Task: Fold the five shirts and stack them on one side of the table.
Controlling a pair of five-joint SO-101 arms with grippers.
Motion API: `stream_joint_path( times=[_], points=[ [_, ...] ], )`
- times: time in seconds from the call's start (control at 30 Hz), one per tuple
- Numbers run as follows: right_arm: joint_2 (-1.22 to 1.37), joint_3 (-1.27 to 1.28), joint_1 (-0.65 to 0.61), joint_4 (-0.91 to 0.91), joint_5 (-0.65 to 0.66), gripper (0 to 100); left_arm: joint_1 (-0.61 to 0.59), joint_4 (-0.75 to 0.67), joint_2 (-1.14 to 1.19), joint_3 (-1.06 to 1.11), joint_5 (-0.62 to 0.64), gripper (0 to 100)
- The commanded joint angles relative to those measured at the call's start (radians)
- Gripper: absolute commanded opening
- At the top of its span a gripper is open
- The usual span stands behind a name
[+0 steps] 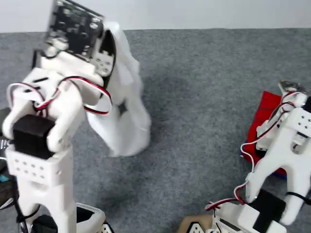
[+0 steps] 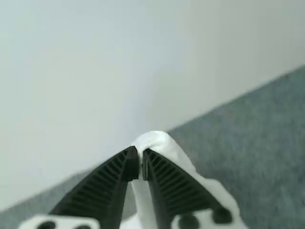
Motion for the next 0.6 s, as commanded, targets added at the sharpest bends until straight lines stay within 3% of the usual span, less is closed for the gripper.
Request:
stream_joint_path(
  times=[0.0, 0.13, 0.33, 0.57],
  points=[
    [-0.05, -0.008, -0.077, 0.039, 0.008, 0.9, -0.066, 0.031, -0.026, 0.13, -0.012, 0],
    [-0.05, -0.008, -0.245, 0.039, 0.002, 0.9, -0.212, -0.012, -0.026, 0.349, -0.02, 0],
    [-0.039, -0.014, -0.545, -0.004, 0.0, 0.9, -0.471, -0.143, -0.032, 0.625, -0.137, 0],
    [-0.036, -0.012, -0.742, -0.148, 0.003, 0.9, -0.736, -0.344, -0.028, 0.855, -0.278, 0]
  ],
)
